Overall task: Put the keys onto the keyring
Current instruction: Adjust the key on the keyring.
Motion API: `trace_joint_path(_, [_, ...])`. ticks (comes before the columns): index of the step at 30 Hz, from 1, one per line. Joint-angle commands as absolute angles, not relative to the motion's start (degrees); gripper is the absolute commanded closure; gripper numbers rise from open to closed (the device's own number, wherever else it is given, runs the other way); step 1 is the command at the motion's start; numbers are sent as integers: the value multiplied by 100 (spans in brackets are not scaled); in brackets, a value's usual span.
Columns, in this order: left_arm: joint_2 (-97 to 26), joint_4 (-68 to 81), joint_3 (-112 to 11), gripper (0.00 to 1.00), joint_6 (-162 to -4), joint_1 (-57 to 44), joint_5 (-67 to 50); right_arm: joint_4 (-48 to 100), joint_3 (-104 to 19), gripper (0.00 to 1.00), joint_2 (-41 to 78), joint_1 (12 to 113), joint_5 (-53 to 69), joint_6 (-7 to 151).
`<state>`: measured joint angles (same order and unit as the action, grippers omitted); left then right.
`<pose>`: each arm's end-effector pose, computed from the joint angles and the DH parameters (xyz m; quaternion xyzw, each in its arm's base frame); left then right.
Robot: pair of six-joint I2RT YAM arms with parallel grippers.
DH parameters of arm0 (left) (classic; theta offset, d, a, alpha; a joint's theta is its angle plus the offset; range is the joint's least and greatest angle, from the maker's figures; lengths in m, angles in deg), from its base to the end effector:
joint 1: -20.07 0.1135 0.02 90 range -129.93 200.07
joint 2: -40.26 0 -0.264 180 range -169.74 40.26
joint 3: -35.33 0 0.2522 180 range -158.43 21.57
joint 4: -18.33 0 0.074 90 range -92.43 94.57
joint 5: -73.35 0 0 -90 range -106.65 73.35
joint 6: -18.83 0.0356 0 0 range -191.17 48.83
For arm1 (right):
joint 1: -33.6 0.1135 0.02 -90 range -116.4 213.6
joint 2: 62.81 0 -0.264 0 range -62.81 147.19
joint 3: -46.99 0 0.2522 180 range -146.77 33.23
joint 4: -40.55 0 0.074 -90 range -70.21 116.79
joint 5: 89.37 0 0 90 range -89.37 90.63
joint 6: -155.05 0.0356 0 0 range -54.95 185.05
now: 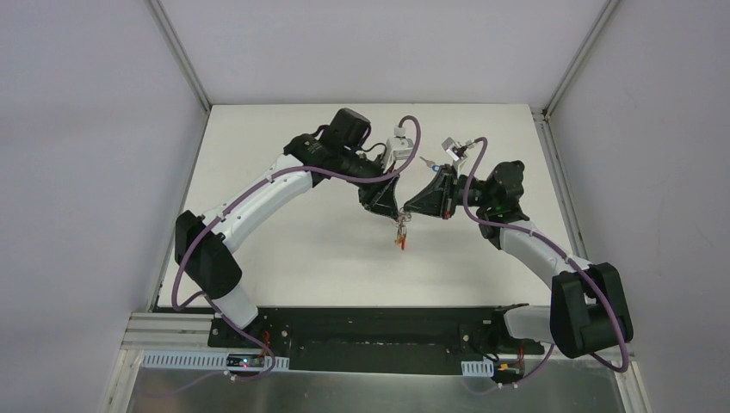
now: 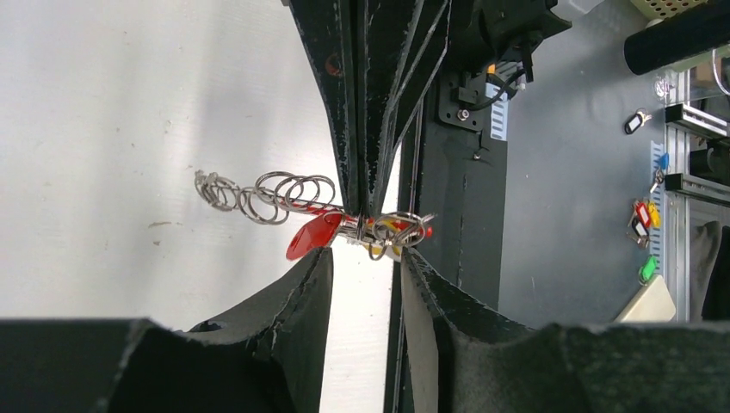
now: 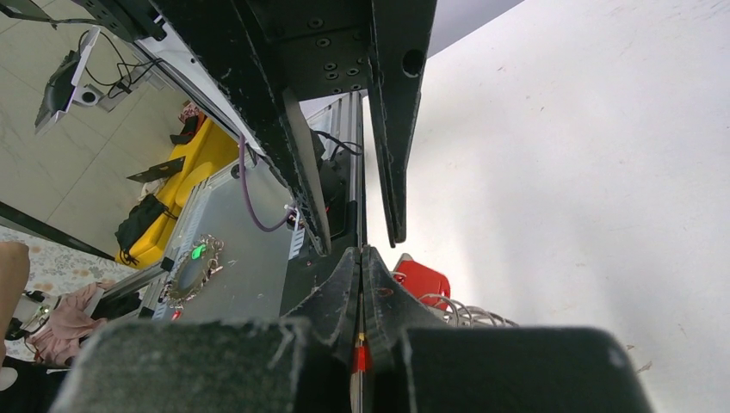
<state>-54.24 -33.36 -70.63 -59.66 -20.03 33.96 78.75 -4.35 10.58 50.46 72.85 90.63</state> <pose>0.2589 -0.2540 0.3644 0.5189 0.6600 -0.4697 0.2729 0.2388 0.1078 0.2954 -0.4329 0.5198 0.5638 0.4739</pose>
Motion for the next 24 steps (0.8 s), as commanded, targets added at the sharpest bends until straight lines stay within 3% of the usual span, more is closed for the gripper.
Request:
trace_joint_path(1, [-5289, -2987, -7040, 65, -6092, -2009, 3637, 8006, -496, 100, 873, 5059, 7340, 8904])
trace_joint_path(11, [-5466, -2732, -6988, 74, -6382, -2023, 3887, 7987, -506, 100, 873, 5063, 7325, 8917])
trace_joint_path(24, [-5549, -2571, -6780, 78, -6504, -2079, 3940, 7987, -510, 100, 873, 5060, 7321, 8936])
